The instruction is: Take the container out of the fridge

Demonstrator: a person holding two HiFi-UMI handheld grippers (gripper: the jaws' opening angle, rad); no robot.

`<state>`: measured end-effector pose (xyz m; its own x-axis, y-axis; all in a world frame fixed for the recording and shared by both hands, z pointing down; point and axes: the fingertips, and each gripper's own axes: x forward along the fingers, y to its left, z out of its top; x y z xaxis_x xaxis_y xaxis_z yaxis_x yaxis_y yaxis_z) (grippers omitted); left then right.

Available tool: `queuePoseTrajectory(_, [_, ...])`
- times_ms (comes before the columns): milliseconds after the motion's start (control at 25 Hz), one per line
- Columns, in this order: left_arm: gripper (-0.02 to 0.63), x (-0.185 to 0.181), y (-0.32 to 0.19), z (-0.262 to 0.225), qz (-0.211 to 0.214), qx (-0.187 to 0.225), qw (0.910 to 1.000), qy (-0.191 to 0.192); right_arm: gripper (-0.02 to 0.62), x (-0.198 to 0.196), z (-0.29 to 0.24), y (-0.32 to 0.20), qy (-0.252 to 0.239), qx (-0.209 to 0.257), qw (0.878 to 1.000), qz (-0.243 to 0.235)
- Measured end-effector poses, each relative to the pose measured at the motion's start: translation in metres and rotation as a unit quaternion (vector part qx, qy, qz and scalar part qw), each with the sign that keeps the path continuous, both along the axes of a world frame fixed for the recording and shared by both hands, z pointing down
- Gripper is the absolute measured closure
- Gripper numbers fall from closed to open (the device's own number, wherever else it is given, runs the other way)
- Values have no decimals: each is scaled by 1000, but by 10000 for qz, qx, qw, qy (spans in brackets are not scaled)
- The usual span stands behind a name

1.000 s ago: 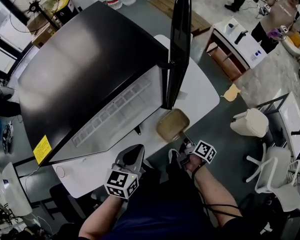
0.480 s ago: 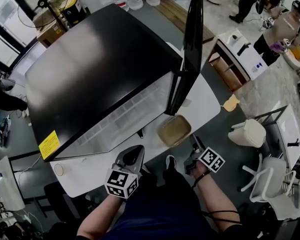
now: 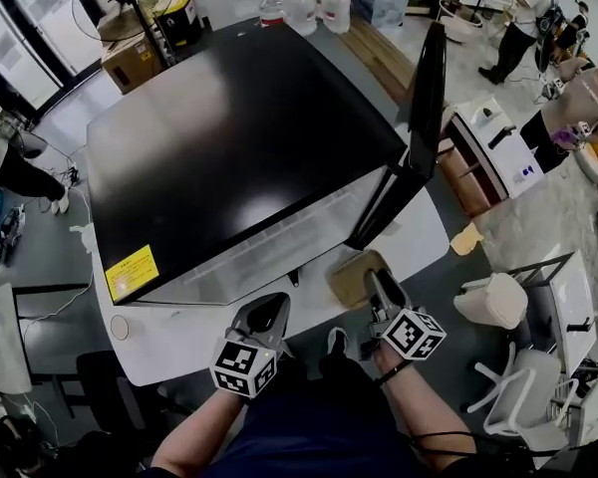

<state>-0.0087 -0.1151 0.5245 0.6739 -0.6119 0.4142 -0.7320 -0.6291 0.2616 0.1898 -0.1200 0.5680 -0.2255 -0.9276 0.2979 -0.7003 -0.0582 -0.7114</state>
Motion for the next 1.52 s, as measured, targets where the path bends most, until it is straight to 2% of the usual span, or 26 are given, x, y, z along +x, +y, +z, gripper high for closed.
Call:
queuePoseTrajectory(320, [604, -27, -10, -17, -399, 273, 9988, 26, 408, -68, -66, -27, 844, 781, 9883, -1004])
queuePoseTrajectory(600, [604, -51, -12, -40, -564, 671, 9961, -24, 411, -130, -111, -31, 1405, 1388, 9660, -1670])
queuePoseTrajectory(840, [604, -62, -13, -62, -704, 879, 9936, 75, 474, -168, -140, -28, 1605, 1857, 9457, -2132])
queuePoseTrajectory(1120, [604, -61, -15, -88, -689, 1157, 9907, 213, 523, -185, -162, -26, 1826, 2196, 9283, -2379])
queuePoseTrajectory(1400, [604, -56, -18, -92, -620, 1260, 9899, 196, 531, -185, -167, -25, 1970, 2271, 9233, -2390])
queuePoseTrajectory(1520, [604, -55, -19, -93, -592, 1268, 9899, 229, 531, -187, -168, -22, 2122, 2284, 9173, -2478])
